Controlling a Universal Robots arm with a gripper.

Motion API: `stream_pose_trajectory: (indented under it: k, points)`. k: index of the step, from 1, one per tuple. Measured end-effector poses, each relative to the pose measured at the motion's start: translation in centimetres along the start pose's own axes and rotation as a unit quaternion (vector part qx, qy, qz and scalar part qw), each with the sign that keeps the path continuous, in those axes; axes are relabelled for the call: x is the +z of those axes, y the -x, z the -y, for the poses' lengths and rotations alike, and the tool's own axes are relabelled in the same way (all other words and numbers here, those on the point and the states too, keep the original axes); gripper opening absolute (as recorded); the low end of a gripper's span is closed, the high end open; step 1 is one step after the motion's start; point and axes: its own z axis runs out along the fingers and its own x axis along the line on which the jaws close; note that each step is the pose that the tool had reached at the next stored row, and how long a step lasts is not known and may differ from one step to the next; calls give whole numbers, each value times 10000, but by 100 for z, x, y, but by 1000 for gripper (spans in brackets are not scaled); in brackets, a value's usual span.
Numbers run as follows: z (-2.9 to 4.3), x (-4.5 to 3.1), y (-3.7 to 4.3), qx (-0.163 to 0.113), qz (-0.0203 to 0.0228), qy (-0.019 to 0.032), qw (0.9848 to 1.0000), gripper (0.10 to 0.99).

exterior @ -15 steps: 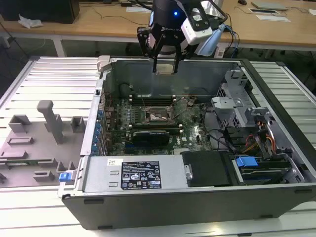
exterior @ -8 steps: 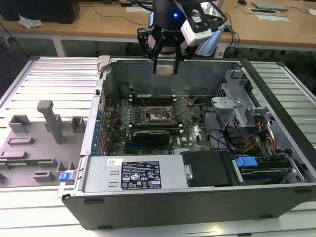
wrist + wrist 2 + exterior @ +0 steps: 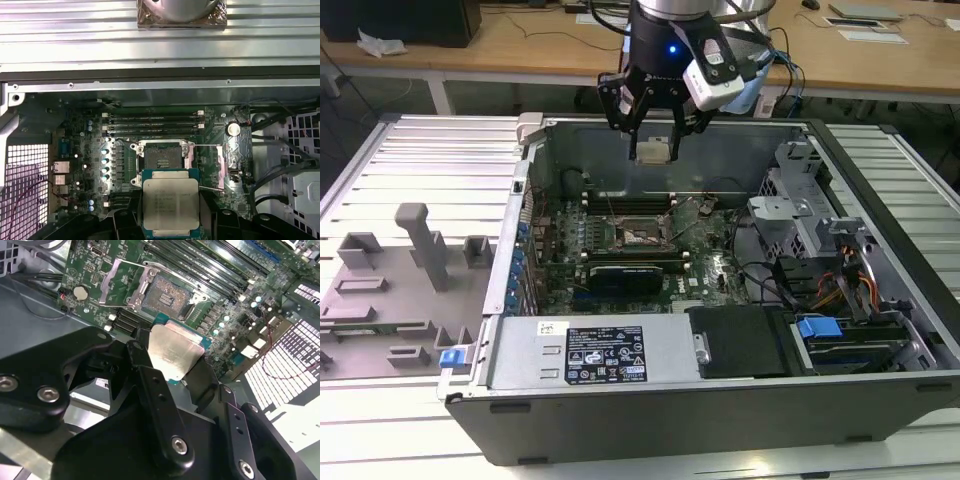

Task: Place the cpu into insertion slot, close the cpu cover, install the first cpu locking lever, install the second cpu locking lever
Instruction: 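Place the cpu into insertion slot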

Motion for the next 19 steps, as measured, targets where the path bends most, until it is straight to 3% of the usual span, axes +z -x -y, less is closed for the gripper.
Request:
stream_pose_trajectory:
  k: [14, 16, 19]
  points:
    - [24, 268, 2, 2, 34, 0, 10000, 541]
    - [25, 280, 2, 75, 41, 1, 10000, 541]
    - [27, 302, 2, 451, 75, 3, 9990, 541]
